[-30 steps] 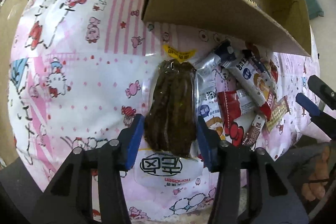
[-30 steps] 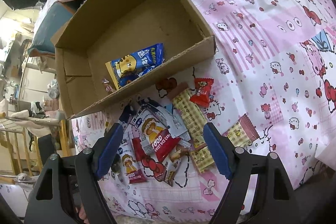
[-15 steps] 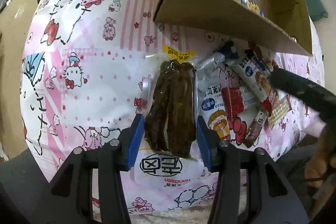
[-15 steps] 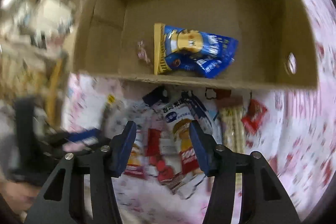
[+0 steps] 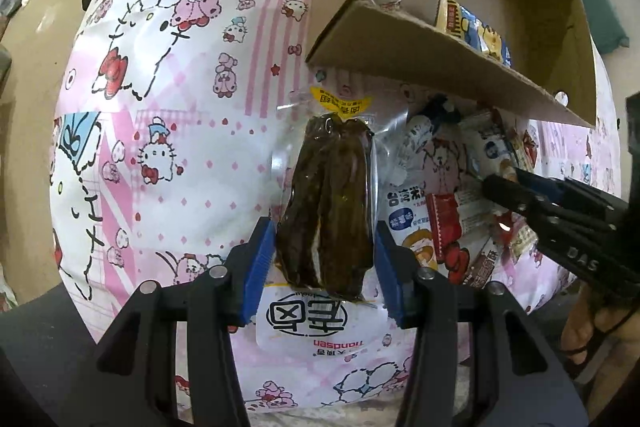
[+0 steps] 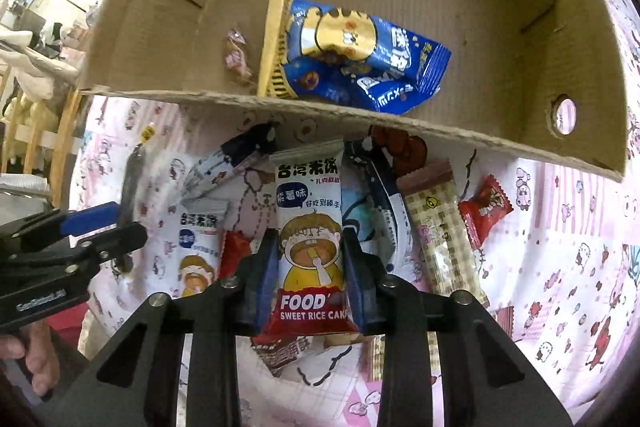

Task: Organize snacks
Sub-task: 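Grasp the white FOOD rice cake bar with the right gripper, then lower the meat pack into the box with the left gripper while the right drops the rice cake bar, then move both grippers back over the remaining snack pile, then grasp another white FOOD rice cake bar with the left gripper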

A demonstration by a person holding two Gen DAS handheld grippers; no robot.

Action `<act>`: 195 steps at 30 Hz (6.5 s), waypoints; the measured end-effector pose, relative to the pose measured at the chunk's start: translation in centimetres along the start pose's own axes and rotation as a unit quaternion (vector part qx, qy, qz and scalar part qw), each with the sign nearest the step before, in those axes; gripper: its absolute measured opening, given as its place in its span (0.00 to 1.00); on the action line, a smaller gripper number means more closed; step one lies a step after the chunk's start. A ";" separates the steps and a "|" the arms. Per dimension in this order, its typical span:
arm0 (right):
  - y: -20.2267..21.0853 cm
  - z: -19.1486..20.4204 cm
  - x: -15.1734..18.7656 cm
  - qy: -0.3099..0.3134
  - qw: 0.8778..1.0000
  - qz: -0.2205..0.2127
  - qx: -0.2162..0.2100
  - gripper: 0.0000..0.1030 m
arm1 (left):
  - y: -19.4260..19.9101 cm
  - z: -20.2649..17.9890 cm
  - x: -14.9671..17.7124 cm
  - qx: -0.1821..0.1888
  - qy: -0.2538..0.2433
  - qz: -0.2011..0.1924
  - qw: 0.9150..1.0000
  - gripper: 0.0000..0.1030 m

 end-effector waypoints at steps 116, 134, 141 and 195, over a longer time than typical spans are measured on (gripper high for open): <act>15.8 -7.3 -4.4 -0.183 0.946 -0.261 -0.063 0.84 | 13.5 -9.0 -10.8 0.021 -0.109 -0.243 0.964 0.85; 11.7 -5.3 1.1 -0.185 0.962 -0.193 -0.060 0.84 | 12.4 -4.0 -5.7 0.010 -0.035 -0.209 0.977 0.85; 9.6 -5.1 2.3 -0.213 0.961 -0.158 -0.074 0.84 | 11.1 -2.7 -4.3 0.006 -0.014 -0.187 0.982 0.85; -1.0 -0.9 6.7 -0.191 0.978 0.050 -0.072 0.40 | -1.4 -3.1 6.1 -0.036 -0.026 -0.004 0.999 0.26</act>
Point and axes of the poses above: each gripper's, at about its wrist camera, not at the fingertips, and y roughly against the way its jaws point, z to its left, x to its underside, the point moved 10 cm from there along -y, roughly the way its jaws point, and after that the axes turned 3 degrees about x, right-handed, at the moved point
